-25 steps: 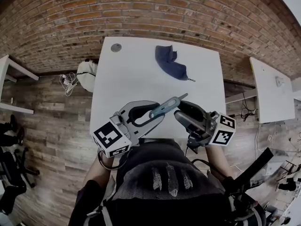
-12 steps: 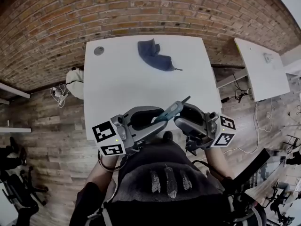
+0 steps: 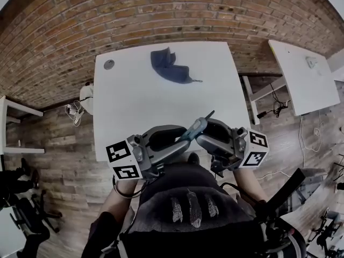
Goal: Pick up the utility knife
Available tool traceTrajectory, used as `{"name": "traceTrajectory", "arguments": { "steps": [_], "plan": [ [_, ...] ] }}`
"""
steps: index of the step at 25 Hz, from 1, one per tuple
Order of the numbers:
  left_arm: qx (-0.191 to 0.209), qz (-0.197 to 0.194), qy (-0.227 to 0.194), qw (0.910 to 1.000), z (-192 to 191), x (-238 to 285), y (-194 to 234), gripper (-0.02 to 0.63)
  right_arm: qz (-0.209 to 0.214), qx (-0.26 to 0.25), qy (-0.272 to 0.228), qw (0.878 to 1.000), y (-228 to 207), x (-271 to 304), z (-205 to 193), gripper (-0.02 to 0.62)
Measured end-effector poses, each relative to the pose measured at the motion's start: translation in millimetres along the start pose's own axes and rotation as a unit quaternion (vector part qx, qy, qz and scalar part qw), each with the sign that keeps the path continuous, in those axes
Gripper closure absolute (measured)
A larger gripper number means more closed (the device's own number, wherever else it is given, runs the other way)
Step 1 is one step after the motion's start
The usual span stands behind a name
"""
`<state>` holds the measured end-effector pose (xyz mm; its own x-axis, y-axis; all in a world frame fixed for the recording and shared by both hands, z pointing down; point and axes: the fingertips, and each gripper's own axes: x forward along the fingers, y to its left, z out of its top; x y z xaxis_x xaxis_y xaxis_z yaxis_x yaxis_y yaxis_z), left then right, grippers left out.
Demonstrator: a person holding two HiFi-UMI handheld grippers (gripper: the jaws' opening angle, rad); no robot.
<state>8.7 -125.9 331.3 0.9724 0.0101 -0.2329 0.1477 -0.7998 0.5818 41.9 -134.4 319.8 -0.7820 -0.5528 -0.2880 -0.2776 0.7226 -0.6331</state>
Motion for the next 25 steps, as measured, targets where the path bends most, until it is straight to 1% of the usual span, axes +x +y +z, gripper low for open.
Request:
{"name": "traceTrajectory", "arguments": {
  "steps": [4, 5, 6, 7, 10, 13, 20, 25],
  "plan": [
    [-0.002, 0.018, -0.004, 0.9998, -4, 25, -2, 0.486, 0.028, 0.014, -0.004, 0.999, -2, -19, 15, 0.416],
    [-0.003, 0.023, -0.004, 0.9997, -5, 32, -3, 0.486, 0.038, 0.018, -0.005, 0.999, -2, -24, 19, 0.427],
    [-0.003, 0.028, -0.003, 0.9996, -6, 38, -3, 0.486, 0.047, 0.022, -0.006, 0.999, -1, -29, 23, 0.452],
    [-0.005, 0.033, -0.002, 0.9995, -8, 44, -3, 0.486, 0.054, 0.026, -0.007, 0.998, -1, -34, 26, 0.46],
    [-0.009, 0.043, 0.004, 0.999, -14, 62, -3, 0.486, 0.071, 0.036, -0.009, 0.997, -4, -49, 34, 0.459],
    [-0.017, 0.047, 0.008, 0.9987, -21, 78, -5, 0.486, 0.093, 0.045, 0.001, 0.995, -5, -60, 37, 0.459],
    [-0.032, 0.085, -0.005, 0.9959, -30, 95, -7, 0.486, 0.145, 0.099, 0.008, 0.984, -8, -76, 41, 0.459],
    [-0.046, 0.104, -0.021, 0.9933, -40, 91, -4, 0.485, 0.149, 0.131, 0.009, 0.98, -13, -79, 31, 0.459]
  ]
}}
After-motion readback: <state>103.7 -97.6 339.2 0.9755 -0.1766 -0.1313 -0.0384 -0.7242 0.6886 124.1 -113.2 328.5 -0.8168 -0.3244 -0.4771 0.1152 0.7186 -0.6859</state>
